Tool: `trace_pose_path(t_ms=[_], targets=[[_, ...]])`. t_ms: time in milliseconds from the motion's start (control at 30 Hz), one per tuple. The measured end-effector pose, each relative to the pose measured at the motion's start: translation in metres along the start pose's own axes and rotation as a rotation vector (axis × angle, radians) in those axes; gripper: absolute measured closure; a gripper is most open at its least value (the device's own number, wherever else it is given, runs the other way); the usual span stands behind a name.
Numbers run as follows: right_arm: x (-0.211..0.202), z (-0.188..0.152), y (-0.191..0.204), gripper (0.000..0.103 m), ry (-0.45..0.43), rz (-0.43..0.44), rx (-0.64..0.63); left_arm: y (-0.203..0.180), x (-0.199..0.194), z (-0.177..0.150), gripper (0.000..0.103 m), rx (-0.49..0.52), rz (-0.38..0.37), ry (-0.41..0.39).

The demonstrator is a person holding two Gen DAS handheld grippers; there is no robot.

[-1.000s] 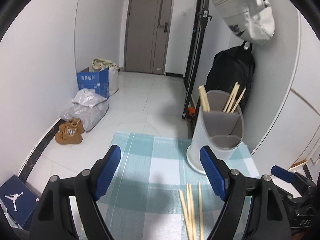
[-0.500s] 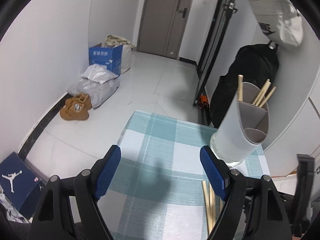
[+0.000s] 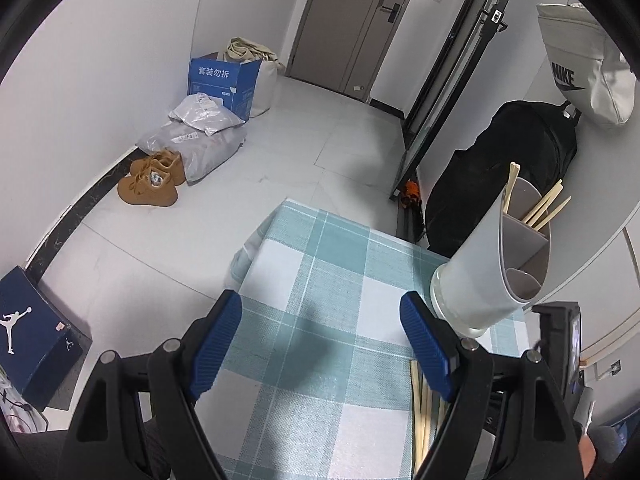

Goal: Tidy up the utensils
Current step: 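Grasp one chopstick from the pile with the right tool and lift it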

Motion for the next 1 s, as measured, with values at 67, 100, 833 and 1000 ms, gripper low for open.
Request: trace_pose_path(t_ms=[67,100,833,1000], targets=[[0.002,0.003,0.003,0.079,0.014,-0.046,-0.014,0.001,-0.001,0.002,0.025,0.005,0.004,-0.006],[0.002,0.004,0.004,0.079,0.018,-0.060,-0.019,0.001,-0.002,0.003,0.025,0.003,0.008,-0.009],[-0.018,-0.003,-0.013,0.099,-0.037,0.077,0.126,-0.001,0.009,-0.002,0.025,0.057,0.059,0.024],[-0.033,-0.009,-0.027,0.099,-0.089,0.157,0.181,-0.007,0.011,-0.005,0.025,0.085,0.060,0.037]])
Point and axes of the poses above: each gripper's, at about its wrist camera, not at the fingertips, and x roughly the way its jaws point, y to its left, z to its top, the point moved 5 cm from there along x, roughly the way its jaws point, and after that the axes turned 1 degree about z, right-handed, at the moved point
